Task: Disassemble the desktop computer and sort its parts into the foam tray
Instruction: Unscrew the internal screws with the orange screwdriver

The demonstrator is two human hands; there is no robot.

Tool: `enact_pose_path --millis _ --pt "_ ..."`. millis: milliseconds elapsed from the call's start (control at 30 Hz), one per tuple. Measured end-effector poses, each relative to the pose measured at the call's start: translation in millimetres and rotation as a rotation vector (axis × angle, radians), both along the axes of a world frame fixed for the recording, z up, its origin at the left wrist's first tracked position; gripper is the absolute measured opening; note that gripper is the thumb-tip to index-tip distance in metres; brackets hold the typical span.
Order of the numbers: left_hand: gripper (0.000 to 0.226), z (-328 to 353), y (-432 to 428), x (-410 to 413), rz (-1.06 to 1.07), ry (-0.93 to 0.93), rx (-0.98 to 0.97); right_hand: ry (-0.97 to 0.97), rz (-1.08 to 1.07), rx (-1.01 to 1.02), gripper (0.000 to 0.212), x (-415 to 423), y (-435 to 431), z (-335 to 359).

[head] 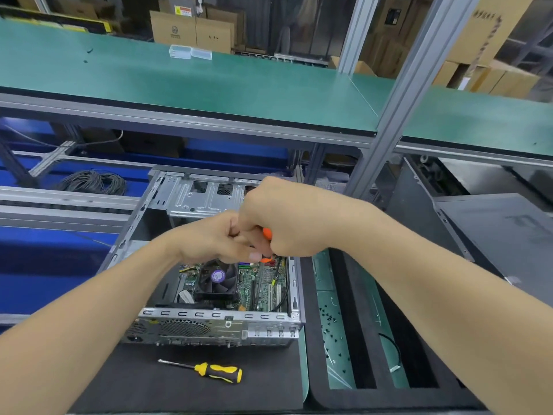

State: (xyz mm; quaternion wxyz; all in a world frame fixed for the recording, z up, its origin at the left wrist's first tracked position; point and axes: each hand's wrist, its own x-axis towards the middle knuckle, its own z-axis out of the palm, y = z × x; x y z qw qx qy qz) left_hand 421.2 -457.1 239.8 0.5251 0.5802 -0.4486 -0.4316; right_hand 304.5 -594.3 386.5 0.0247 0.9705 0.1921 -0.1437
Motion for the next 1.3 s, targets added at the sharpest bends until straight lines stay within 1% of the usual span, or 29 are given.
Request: enact_pose_path --millis 33,100,133,167,200,233,267,300,367,400,433,500,600,700,733,767,800,833,867,900,933,1000,1067,1100,1167,1200,1233,1267,1300 --pt "0.011 2.3 -1.6 -0.2 -0.008 -0.025 0.023 -0.002 0.007 0.011 0.027 -0.3 0.9 -2.3" --pt "0.039 4.6 -4.0 -2.2 -0.023 -0.075 0.082 -0.003 0.036 0.01 0.022 -0.4 1.0 -4.9" --pt "0.048 4.5 -4.7 -3.5 -0.01 -0.095 0.107 -0.004 0.055 0.014 0.018 -0.9 0.5 -4.9" --pt "0.054 4.8 -5.8 -4.7 0.021 -0.122 0.123 -0.008 0.067 0.042 0.013 -1.4 -1.0 -4.6" --pt "0.055 6.2 -6.7 -7.1 0.062 -0.156 0.113 -0.018 0.065 0.093 0.006 -2.1 -2.1 -5.0" --pt "0.055 5.4 -8.0 -9.0 0.093 -0.185 0.082 -0.037 0.046 0.149 0.006 -3.2 -2.7 -5.7" --pt "0.053 5.0 -9.8 -11.0 0.099 -0.211 0.044 -0.072 0.005 0.177 0.017 -4.4 -1.9 -8.3" --pt "0.047 4.8 -10.9 -13.4 0.098 -0.224 0.001 -0.135 -0.044 0.142 0.031 -5.8 0.1 -12.1" --pt "0.01 5.4 -13.7 -20.8 0.101 -0.193 -0.042 -0.331 -0.171 -0.078 0.053 -6.0 7.7 -19.4" --pt "0.013 5.4 -15.9 -24.5 0.109 -0.197 -0.043 -0.393 -0.241 -0.149 0.057 -5.8 12.5 -20.7" --pt "0.016 7.9 -17.3 -29.8 0.131 -0.223 -0.045 -0.401 -0.295 -0.162 0.057 -5.4 16.4 -20.6" --pt "0.016 3.7 -20.4 -33.2 0.18 -0.239 -0.06 -0.336 -0.355 -0.108 0.048 -2.2 18.9 -20.2" --pt "0.011 -1.5 -20.6 -28.6 0.21 -0.204 -0.073 -0.258 -0.319 -0.039 0.029 5.2 13.2 -19.8" --pt "0.039 -6.3 -16.1 -21.7 0.249 -0.208 -0.03 -0.161 -0.206 -0.005 0.023 7.7 5.5 -15.8" --pt "0.048 -7.1 -13.8 -20.1 0.268 -0.172 -0.031 -0.125 -0.168 0.032 0.021 7.6 2.2 -14.3" --pt "0.05 -8.1 -11.1 -18.4 0.26 -0.102 -0.034 -0.091 -0.135 0.071 0.018 6.9 -0.7 -12.6" --pt "0.044 -9.8 -9.0 -15.6 0.223 -0.021 -0.043 -0.063 -0.1 0.107 0.014 5.6 -2.5 -10.8" --pt "0.035 -8.2 -6.5 -13.6 0.169 0.015 -0.048 -0.035 -0.073 0.133 0.01 4.6 -4.0 -9.2" --pt "0.026 -5.8 -4.8 -12.8 0.112 0.009 -0.054 -0.008 -0.055 0.152 0.005 3.8 -4.6 -7.8" --pt "0.02 -3.2 -3.5 -12.5 0.056 -0.019 -0.062 0.022 -0.049 0.161 0.011 3.5 -5.0 -6.5" --pt "0.019 -1.3 -3.2 -12.2 0.007 -0.038 -0.072 0.044 -0.044 0.158 0.019 3.2 -4.7 -4.8" --pt "0.021 2.6 -3.8 -11.4 -0.048 0.003 -0.062 0.055 -0.024 0.112 0.028 3.7 -5.2 -2.1" --pt "0.029 5.5 -4.0 -8.7 -0.127 0.042 -0.03 0.069 -0.008 0.059 0.029 4.8 -6.9 -1.7" --pt "0.028 7.2 -3.8 -8.0 -0.142 0.043 -0.011 0.084 -0.005 0.049 0.029 4.8 -7.1 -1.9" --pt "0.015 6.4 -3.2 -8.1 -0.096 0.013 0.032 0.091 -0.003 0.055 0.026 4.2 -6.4 -4.0" --pt "0.027 3.6 -3.5 -7.1 -0.056 -0.012 0.066 0.076 -0.004 0.07 0.022 3.8 -6.0 -5.3" --pt "0.049 1.4 -3.2 -6.7 -0.029 -0.04 0.097 0.058 -0.007 0.091 0.019 3.4 -6.0 -6.3" --pt "0.061 0.6 -3.4 -8.0 0.0 -0.06 0.099 0.039 -0.015 0.122 0.016 2.6 -6.4 -7.5" --pt "0.059 0.3 -4.5 -9.4 0.032 -0.092 0.073 0.019 -0.028 0.154 0.014 1.8 -6.5 -8.5"
